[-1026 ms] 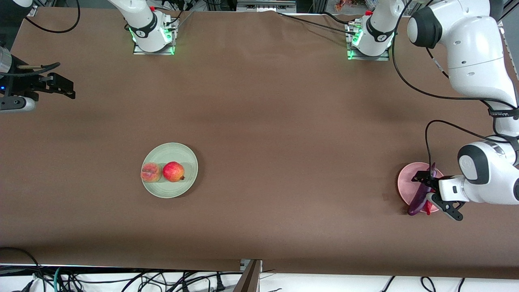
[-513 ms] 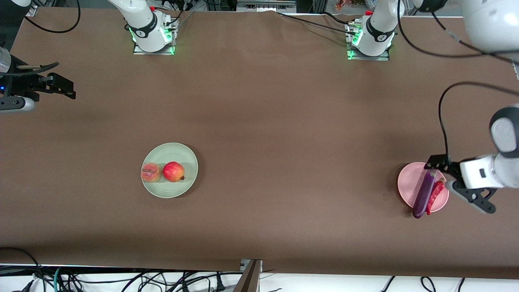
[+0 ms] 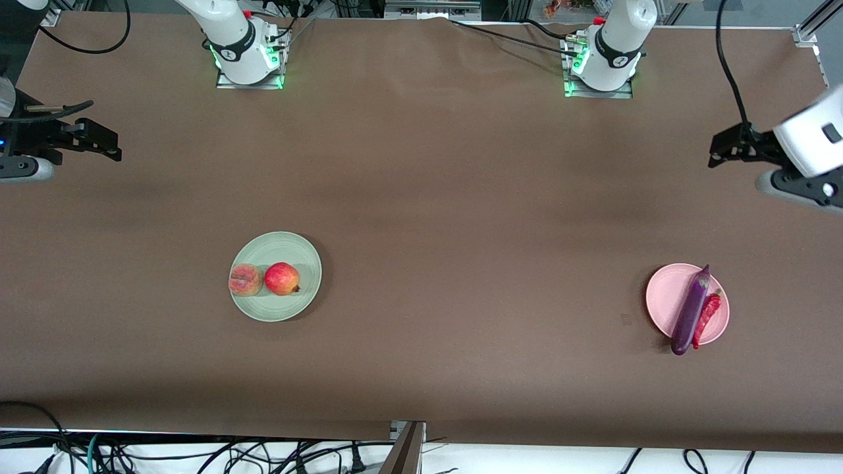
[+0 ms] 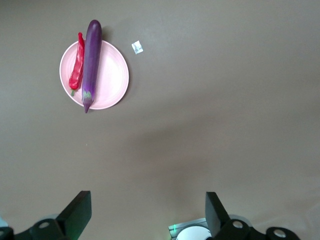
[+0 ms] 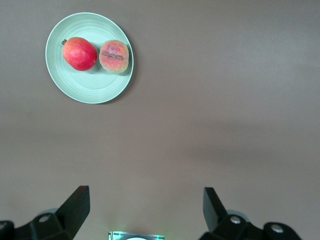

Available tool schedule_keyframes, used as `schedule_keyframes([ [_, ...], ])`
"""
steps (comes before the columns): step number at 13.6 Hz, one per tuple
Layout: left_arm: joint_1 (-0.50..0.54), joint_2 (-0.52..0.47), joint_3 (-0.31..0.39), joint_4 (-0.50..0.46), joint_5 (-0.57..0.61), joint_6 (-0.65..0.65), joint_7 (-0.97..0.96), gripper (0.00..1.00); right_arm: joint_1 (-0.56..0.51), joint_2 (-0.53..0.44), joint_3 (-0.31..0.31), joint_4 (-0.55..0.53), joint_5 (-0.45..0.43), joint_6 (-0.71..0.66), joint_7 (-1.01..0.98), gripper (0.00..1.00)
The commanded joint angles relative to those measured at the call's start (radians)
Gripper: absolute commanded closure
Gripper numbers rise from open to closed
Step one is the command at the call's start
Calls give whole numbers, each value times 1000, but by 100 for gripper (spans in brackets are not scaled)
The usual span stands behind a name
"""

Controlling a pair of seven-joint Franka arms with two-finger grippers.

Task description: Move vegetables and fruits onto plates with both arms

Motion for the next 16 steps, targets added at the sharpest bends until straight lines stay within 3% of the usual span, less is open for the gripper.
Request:
schedule_keyframes([
  [1,-5,-38,-1,-135,25,60,-27,0,-12,7,1,28,20,-6,-5,0],
  [5,-5,-161,-3,-379,28,227,-74,0,-12,7,-8,28,20,-5,-5,0],
  [16,0,-125,-4,-368,-2,241,-133,0,-12,14,-8,28,20,-5,-5,0],
])
